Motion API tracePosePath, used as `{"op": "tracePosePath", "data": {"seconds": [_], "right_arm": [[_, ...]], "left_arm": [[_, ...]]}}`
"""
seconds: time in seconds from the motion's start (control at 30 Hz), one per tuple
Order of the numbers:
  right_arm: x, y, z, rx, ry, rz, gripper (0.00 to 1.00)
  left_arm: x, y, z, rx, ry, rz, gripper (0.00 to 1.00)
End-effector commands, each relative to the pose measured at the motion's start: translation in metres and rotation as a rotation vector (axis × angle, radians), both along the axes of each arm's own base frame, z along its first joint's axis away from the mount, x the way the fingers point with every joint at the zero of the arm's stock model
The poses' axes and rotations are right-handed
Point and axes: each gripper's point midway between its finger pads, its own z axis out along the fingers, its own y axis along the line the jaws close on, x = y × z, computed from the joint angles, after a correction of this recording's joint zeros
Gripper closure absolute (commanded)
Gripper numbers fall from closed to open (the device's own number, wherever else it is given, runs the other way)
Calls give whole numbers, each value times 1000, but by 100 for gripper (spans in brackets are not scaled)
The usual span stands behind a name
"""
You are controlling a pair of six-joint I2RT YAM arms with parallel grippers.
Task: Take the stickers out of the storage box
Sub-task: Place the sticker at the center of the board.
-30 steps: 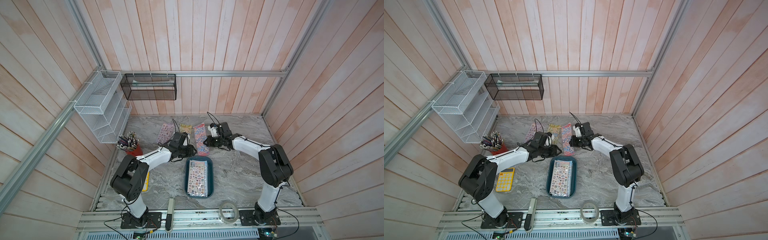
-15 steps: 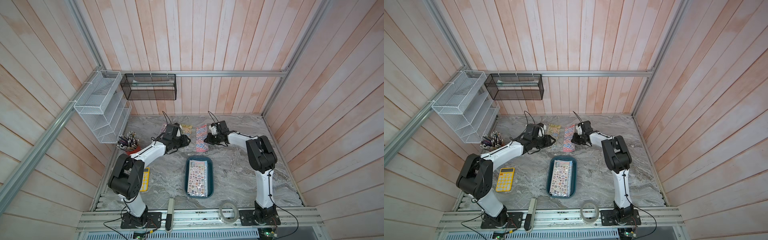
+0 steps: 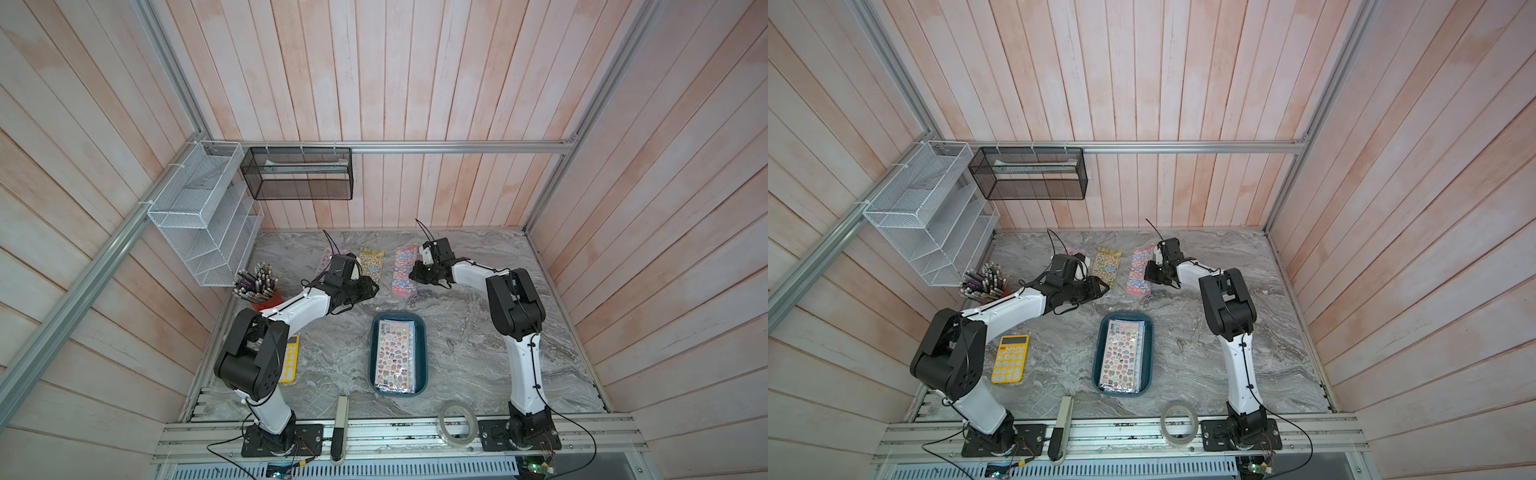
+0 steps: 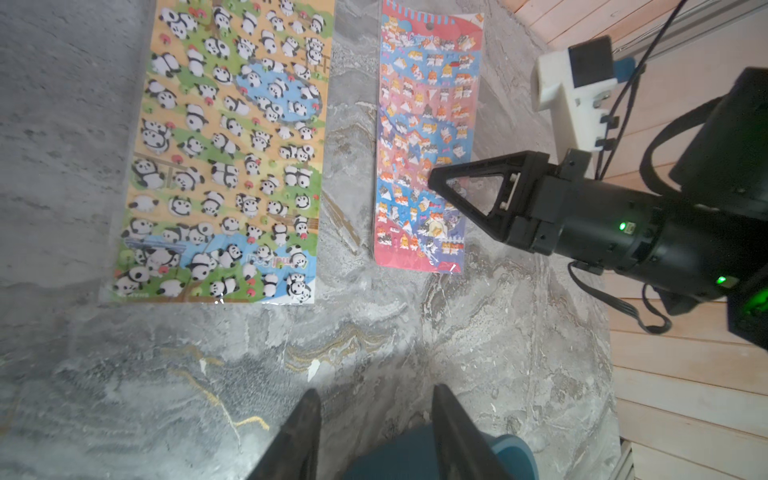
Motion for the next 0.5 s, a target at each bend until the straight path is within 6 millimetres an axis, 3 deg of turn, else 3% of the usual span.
{"op": "tracePosePath", "data": {"seconds": [0.0, 0.1, 0.23, 0.33, 0.47], "right_arm": [[-2, -17, -28, -111, 45, -18, 71], [-1, -26, -28, -168, 36, -24, 60], [0, -38, -21, -237, 10, -30, 58], [4, -46, -4, -273, -32, -46, 58], [5, -56, 35, -296, -127, -78, 59]], "left_arm": [[1, 5, 8, 4, -26, 13, 53], [1, 4, 6, 3, -16, 11, 53], [1, 3, 8, -5, -17, 10, 53], [2, 3, 12, -7, -23, 11, 53], [1, 6, 21, -2, -46, 17, 54]]}}
